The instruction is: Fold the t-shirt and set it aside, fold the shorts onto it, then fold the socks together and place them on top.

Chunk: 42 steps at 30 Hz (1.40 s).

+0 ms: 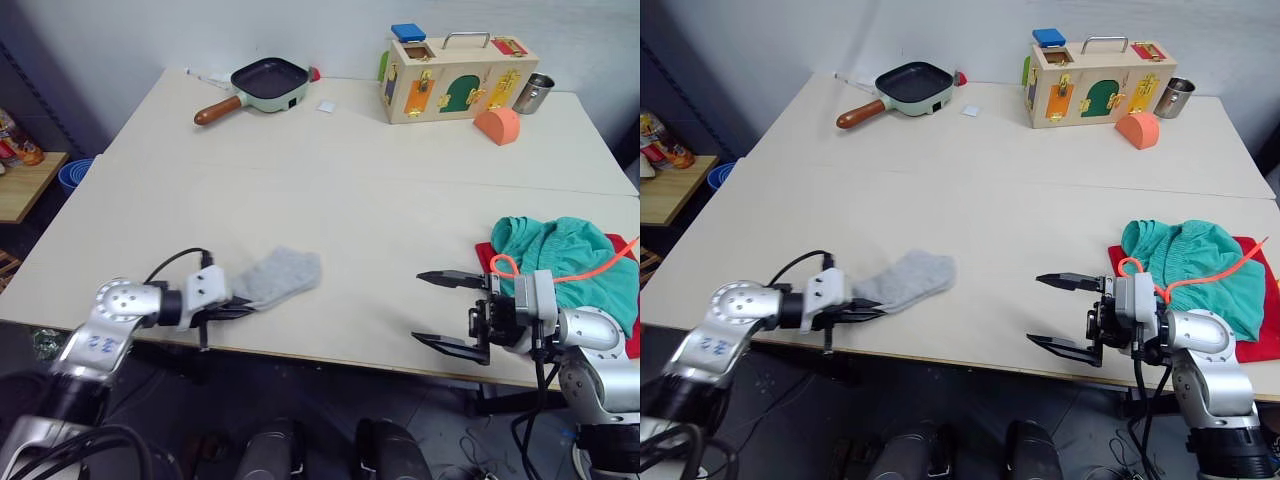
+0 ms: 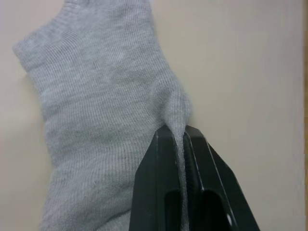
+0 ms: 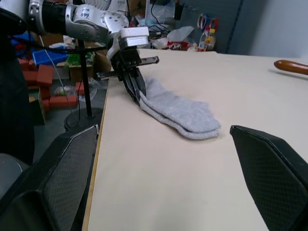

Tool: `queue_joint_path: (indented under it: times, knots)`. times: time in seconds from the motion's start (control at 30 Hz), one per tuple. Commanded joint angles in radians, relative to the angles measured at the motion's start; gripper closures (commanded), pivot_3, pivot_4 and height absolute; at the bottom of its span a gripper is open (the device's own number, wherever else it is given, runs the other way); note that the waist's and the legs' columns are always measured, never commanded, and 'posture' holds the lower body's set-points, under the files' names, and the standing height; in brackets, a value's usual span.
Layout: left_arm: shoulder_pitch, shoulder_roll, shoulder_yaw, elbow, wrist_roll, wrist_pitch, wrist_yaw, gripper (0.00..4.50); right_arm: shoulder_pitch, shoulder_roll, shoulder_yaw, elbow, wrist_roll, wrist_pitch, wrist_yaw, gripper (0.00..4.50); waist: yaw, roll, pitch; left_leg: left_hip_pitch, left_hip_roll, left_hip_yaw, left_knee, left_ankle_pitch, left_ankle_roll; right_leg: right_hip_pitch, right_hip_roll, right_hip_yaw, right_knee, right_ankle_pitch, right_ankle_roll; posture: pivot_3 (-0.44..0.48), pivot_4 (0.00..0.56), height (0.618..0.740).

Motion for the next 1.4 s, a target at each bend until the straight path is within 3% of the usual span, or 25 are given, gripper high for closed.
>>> queue_joint_path:
  times: [0.03,0.23,0.47,0.6,0.77,0.83,0.93,1.0,1.1,1.23,1.4]
  knots:
    - [-0.119,-0.096,-0.117,0.151,0.072,-0.141,-0.089,4.49,0.057,-0.037,-0.047,-0.023,0.007,0.009,0.002,0.0,0.01,0.0,0.0,0.0,0.0,-0.001,0.001,0.0,0.001,0.0,0.0,0.0,0.0,0.0,0.0,0.0,0.15,0.74]
    - [-0.291,-0.264,-0.17,0.386,0.136,-0.296,-0.1,4.49,0.199,-0.055,-0.073,-0.049,-0.029,-0.024,-0.008,0.0,0.021,-0.001,0.0,-0.004,-0.001,-0.001,0.009,-0.002,0.006,0.001,0.0,-0.001,0.0,0.002,0.003,0.0,0.15,0.74]
    - [-0.363,-0.304,-0.178,0.523,0.177,-0.435,-0.105,4.49,0.271,-0.037,-0.064,-0.069,-0.063,-0.047,-0.052,0.0,0.018,-0.001,0.0,-0.005,-0.001,-0.001,0.012,-0.004,0.009,0.002,-0.001,-0.001,-0.001,0.003,0.006,0.0,0.15,0.74]
    - [-0.313,-0.278,-0.102,0.42,0.073,-0.357,-0.12,3.44,0.291,-0.004,-0.04,-0.109,-0.019,-0.002,-0.084,0.0,0.013,-0.001,0.001,-0.005,0.0,-0.002,0.012,-0.004,0.008,0.001,-0.001,-0.001,-0.001,0.003,0.006,0.0,0.15,0.74]
    - [-0.21,-0.211,0.007,0.154,-0.14,-0.163,-0.194,1.9,0.216,0.004,-0.003,-0.161,0.029,0.107,-0.139,0.0,-0.014,-0.004,0.002,-0.006,0.0,-0.003,0.012,-0.004,0.008,0.0,-0.001,-0.001,0.0,0.003,0.006,0.0,0.15,0.74]
    - [-0.186,-0.192,0.05,0.077,-0.202,-0.045,-0.168,1.87,0.172,0.008,0.021,-0.177,0.032,0.149,-0.168,0.38,-0.022,-0.005,0.003,-0.006,0.001,-0.003,0.013,-0.003,0.007,0.0,-0.001,-0.001,0.0,0.003,0.005,0.0,0.15,0.74]
    - [-0.161,-0.188,0.099,-0.01,-0.261,0.125,-0.086,1.87,0.068,0.057,0.087,-0.176,-0.024,0.19,-0.264,1.27,-0.026,-0.005,0.003,-0.006,0.001,-0.004,0.012,-0.003,0.007,0.001,-0.001,-0.001,0.0,0.003,0.005,0.0,0.15,0.74]
    - [-0.141,-0.212,0.119,-0.023,-0.233,0.162,0.015,2.27,-0.03,0.106,0.174,-0.146,-0.13,0.186,-0.334,1.99,-0.031,-0.005,0.003,-0.006,0.001,-0.004,0.012,-0.003,0.007,0.001,-0.001,-0.001,0.0,0.003,0.005,0.0,0.15,0.74]
    - [-0.105,-0.279,0.08,-0.013,-0.13,0.225,0.194,3.1,-0.215,0.238,0.283,-0.023,-0.319,0.215,-0.546,3.04,-0.032,-0.005,0.003,-0.006,0.001,-0.004,0.012,-0.002,0.006,0.0,0.0,-0.001,0.002,0.003,0.005,0.0,0.15,0.74]
    - [-0.088,-0.341,0.07,-0.054,-0.109,0.293,0.288,4.42,-0.312,0.306,0.36,0.084,-0.42,0.225,-0.607,4.49,-0.021,-0.005,0.003,-0.013,0.0,-0.006,0.014,0.001,0.005,-0.004,0.002,-0.003,0.006,0.003,0.005,0.0,0.15,0.74]
    - [-0.047,-0.346,0.028,-0.085,-0.073,0.354,0.337,4.48,-0.331,0.337,0.408,0.16,-0.492,0.198,-0.636,4.5,-0.029,-0.005,0.002,-0.016,-0.002,-0.004,0.014,0.0,0.007,-0.005,0.004,-0.003,0.004,0.003,0.006,0.0,0.15,0.74]
